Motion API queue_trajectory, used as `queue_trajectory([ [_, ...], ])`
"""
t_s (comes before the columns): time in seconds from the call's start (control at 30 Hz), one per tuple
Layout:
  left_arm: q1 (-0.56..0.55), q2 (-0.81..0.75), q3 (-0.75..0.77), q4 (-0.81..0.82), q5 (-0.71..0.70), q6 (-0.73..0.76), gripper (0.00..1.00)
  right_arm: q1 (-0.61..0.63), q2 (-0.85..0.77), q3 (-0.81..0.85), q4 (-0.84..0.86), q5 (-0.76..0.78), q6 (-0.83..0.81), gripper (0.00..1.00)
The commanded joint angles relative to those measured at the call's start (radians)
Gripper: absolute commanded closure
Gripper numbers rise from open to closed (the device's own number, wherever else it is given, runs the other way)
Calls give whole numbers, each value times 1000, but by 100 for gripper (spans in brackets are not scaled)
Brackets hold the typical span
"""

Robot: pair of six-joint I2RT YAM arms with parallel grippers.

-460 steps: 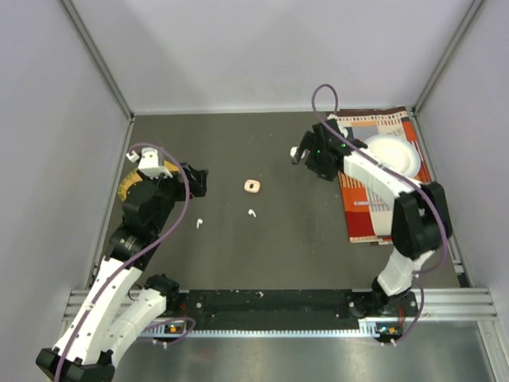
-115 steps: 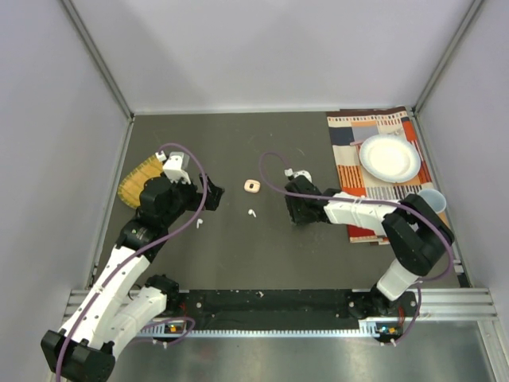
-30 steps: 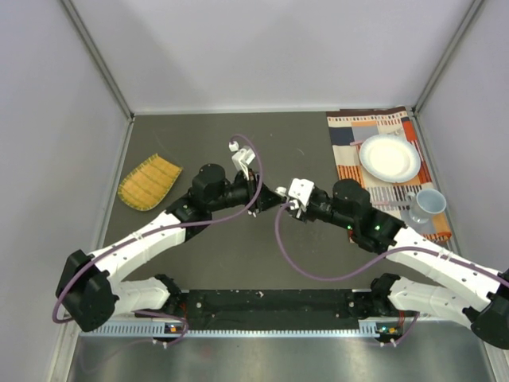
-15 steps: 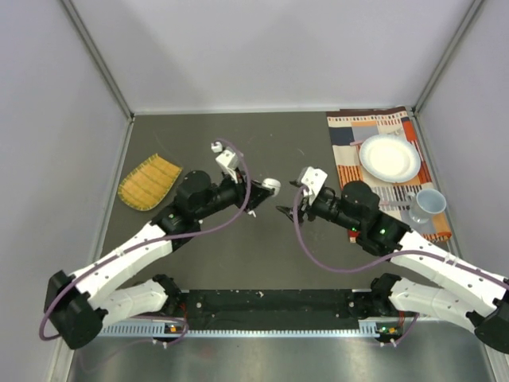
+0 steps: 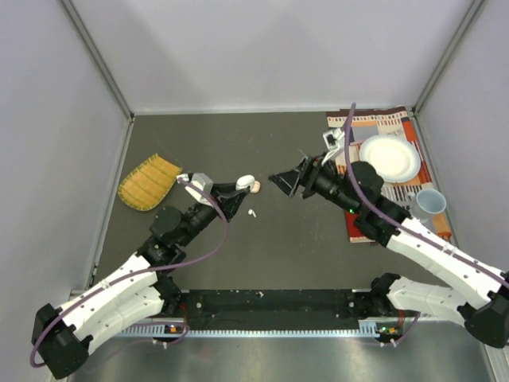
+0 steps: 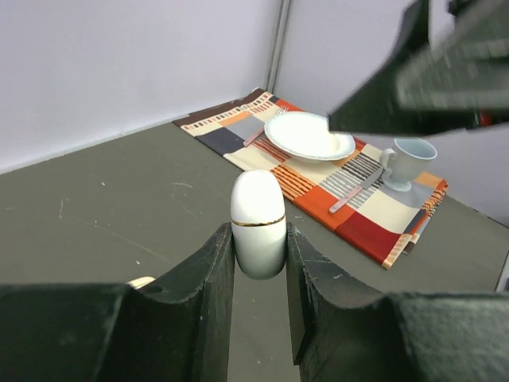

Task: Insert the wireless bluetooth earbuds into the charging case
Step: Pass from the left arm to the right

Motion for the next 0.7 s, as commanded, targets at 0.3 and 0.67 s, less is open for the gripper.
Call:
queue_trajectory([
  [0.3,-4,-22,-200,570,123,68,100,-108,290,66,331,-475,763,23],
  [0.67,-4,9,-200,564,111,65,100,-103,331,12,461,-546,902,19],
])
